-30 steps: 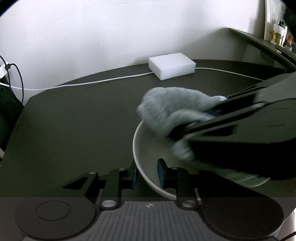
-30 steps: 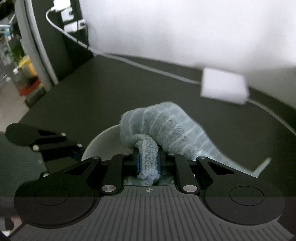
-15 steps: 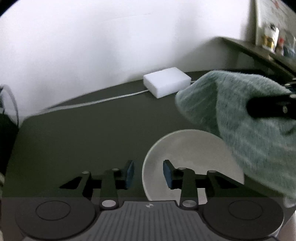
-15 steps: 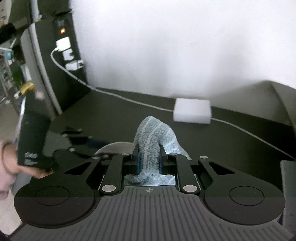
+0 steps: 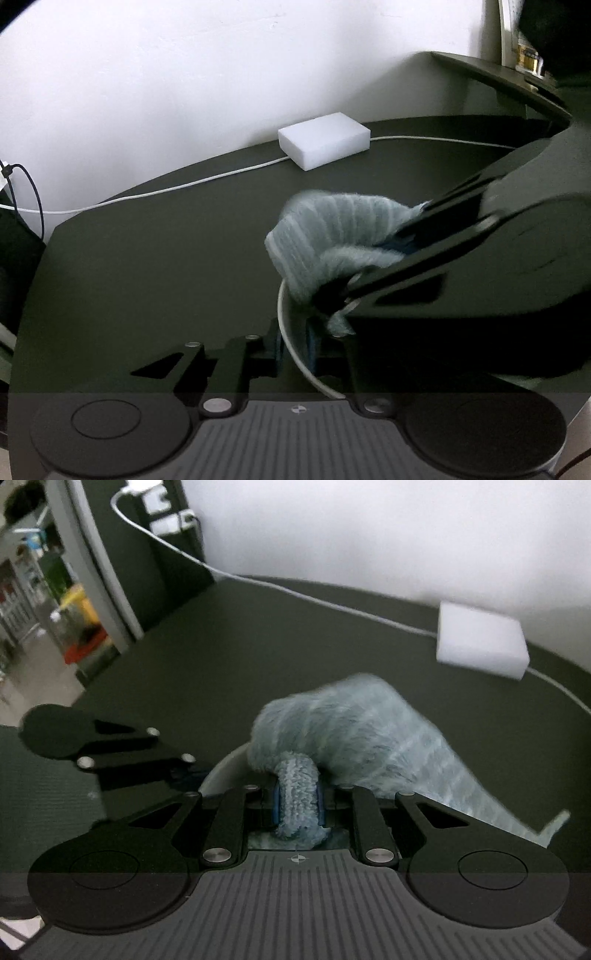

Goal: Clean bowl
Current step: 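Rub the towel inside the bowl then lift it toward the rim, right gripper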

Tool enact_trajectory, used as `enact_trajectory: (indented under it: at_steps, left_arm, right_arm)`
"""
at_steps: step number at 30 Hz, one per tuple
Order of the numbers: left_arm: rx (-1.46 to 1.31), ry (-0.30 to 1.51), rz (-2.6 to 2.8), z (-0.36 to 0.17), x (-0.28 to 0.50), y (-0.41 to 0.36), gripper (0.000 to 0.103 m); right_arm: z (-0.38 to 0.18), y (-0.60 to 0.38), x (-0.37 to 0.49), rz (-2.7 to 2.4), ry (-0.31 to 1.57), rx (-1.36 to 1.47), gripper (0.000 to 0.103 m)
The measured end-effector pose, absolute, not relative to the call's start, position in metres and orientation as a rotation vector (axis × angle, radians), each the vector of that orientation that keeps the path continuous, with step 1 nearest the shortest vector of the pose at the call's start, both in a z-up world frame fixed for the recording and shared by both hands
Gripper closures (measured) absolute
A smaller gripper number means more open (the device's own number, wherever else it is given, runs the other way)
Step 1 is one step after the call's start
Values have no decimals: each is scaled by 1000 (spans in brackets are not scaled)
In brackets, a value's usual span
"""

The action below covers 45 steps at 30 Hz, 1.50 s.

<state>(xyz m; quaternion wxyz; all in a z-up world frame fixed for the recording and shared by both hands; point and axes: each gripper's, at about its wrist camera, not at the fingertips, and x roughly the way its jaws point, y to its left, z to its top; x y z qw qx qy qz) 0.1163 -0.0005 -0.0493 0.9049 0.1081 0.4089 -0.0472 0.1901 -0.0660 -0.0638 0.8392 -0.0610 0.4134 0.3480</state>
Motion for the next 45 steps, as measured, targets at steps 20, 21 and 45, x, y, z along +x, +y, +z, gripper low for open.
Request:
enact_trajectory:
  at_steps: [20, 21, 45]
  left_arm:
    - [158, 860, -94, -53, 122, 2, 87]
    - [158, 861, -92, -53, 122, 1, 87]
    - [254, 848, -148, -50, 150, -4, 81]
  right_arm:
    - [-57, -82, 183, 692, 846, -79, 84]
    - [-63, -77, 184, 681, 844, -98, 84]
    - [-26, -135, 157, 629, 707, -25, 84]
